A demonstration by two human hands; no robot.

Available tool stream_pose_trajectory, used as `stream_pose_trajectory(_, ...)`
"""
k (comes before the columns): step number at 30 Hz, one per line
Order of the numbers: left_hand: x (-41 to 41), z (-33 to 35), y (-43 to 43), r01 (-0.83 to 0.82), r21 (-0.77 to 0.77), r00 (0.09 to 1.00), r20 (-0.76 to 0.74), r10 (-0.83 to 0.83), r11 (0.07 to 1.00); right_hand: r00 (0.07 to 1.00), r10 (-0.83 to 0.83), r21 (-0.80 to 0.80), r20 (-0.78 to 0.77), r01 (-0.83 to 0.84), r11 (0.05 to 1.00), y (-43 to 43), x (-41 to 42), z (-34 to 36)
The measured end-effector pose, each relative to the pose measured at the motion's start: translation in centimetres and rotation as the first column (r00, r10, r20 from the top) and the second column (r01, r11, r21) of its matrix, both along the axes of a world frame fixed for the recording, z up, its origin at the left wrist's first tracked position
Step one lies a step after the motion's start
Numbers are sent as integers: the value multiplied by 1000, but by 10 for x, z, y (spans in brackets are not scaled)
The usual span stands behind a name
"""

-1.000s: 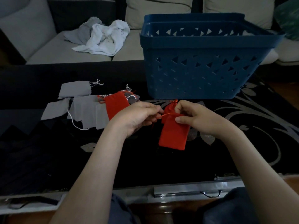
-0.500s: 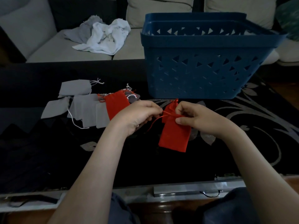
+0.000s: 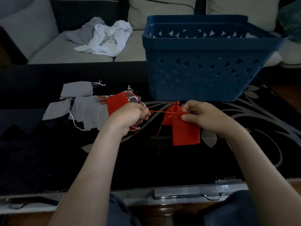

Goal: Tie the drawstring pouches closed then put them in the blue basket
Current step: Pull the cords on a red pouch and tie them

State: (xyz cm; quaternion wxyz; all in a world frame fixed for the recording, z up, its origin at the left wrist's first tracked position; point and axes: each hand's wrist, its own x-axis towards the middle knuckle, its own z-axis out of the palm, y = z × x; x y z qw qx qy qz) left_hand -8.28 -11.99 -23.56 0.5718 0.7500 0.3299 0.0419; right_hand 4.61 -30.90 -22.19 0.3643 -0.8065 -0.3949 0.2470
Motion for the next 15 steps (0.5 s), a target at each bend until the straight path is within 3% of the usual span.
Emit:
stream_pose_trajectory(7, -4, 3, 2, 35, -28, 999, 7, -35, 999, 991, -135, 48, -26, 136, 990, -7, 4, 6)
stream_pose_trajectory(15, -4, -1, -2, 146, 214, 986, -108, -125, 966, 960, -273, 110, -59, 278, 954, -4, 5, 1)
